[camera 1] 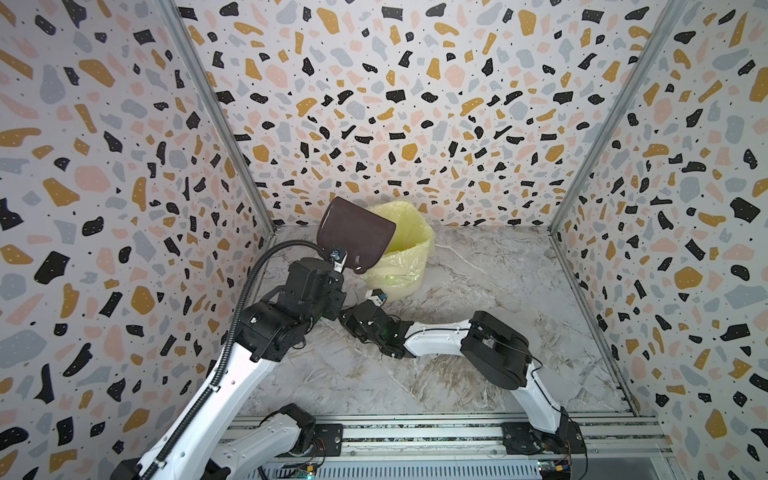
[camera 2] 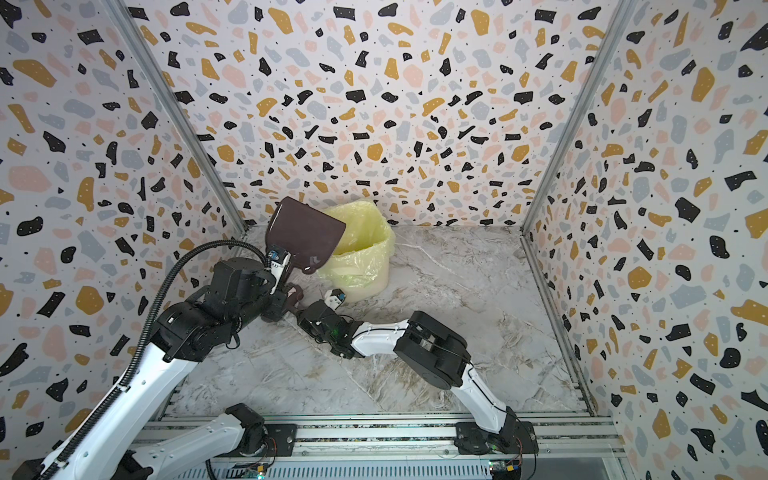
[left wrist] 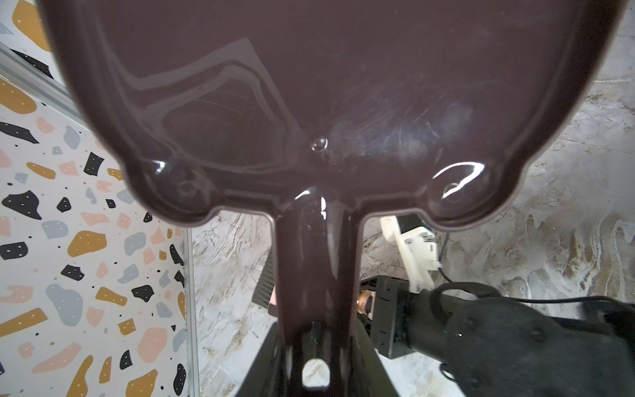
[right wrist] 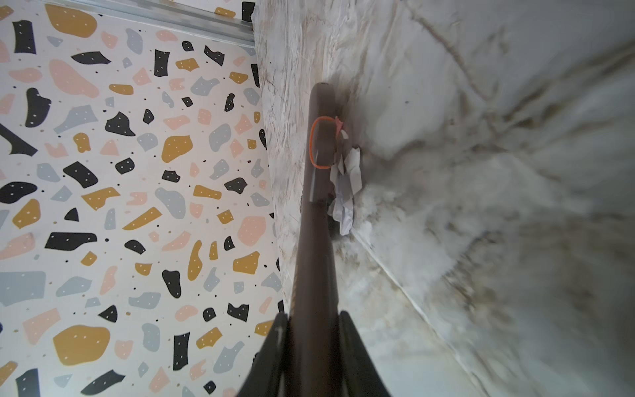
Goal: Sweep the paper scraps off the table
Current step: 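Sweep the brush with the right gripper toward the scraps near the bin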
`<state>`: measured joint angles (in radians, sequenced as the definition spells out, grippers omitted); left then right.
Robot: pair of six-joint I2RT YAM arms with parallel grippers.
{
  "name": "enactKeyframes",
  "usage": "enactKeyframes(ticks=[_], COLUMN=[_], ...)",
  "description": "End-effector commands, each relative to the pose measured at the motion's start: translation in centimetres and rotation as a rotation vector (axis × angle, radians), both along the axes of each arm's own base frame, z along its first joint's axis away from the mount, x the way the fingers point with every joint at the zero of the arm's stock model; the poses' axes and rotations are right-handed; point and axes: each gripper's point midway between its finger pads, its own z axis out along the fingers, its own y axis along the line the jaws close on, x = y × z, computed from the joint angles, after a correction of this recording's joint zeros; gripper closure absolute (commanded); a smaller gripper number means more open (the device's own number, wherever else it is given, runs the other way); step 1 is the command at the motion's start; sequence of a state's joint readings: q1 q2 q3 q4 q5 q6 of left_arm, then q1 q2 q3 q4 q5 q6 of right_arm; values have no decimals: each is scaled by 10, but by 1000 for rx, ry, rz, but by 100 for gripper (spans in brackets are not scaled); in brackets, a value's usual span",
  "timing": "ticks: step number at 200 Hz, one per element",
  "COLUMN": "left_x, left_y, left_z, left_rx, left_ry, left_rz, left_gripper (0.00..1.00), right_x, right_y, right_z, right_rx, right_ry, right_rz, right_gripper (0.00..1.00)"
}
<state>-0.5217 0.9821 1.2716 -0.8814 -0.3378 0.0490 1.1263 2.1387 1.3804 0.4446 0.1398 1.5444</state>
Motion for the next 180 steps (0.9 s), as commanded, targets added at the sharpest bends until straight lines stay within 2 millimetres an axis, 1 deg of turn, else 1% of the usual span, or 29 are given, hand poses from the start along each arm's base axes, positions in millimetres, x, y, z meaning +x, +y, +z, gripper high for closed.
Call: enactKeyframes(ticks=[1, 14, 40, 62, 73, 76, 85, 100, 111, 123, 136, 154, 170, 180], left_x=[0, 1, 0, 0, -1, -1, -2, -2, -3, -3, -4, -4, -5, -6], left_y=[0, -2, -6, -8, -9, -9, -9, -8, -8, -9, -9, -10, -10, -10], left_z=[17, 18, 20, 22, 23, 24, 25, 26, 28, 29, 31, 34, 37, 38], left_rx=[-32, -41, -62, -75, -84, -85, -89, -90, -92, -96, -99, -102, -103, -106], left_ry=[-47, -47, -49, -50, -52, -54, -56, -60, -62, -61, -64, -66, -67, -67], left_rz=[-3, -9, -23, -29, -33, -32, -32, -31, -32, -37, -39, -46, -48, -51], left_gripper=[100, 100, 100, 100, 100, 100, 100, 100, 100, 100, 100, 100, 100, 100], right_x=[-22, -35, -65, -86, -91, -92, -92, -87, -85, -84, -86, -91, -95, -99], right_y=[-39, -63, -120, -168, -188, -192, -200, -204, -204, -198, -187, -165, -146, -136], right_z=[-2, -6, -24, -27, -19, -18, -6, 26, 44, 62, 74, 80, 77, 71], right_rx=[-102, -147, -256, -358, -380, -386, -381, -369, -368, -346, -312, -260, -254, -261], right_ry=[53, 74, 132, 156, 141, 137, 108, 35, -7, -54, -80, -107, -123, -122], right_rz=[21, 51, 115, 138, 128, 123, 118, 121, 132, 155, 195, 276, 350, 400], right_gripper=[100, 100, 100, 100, 100, 100, 100, 100, 100, 100, 100, 100, 100, 100])
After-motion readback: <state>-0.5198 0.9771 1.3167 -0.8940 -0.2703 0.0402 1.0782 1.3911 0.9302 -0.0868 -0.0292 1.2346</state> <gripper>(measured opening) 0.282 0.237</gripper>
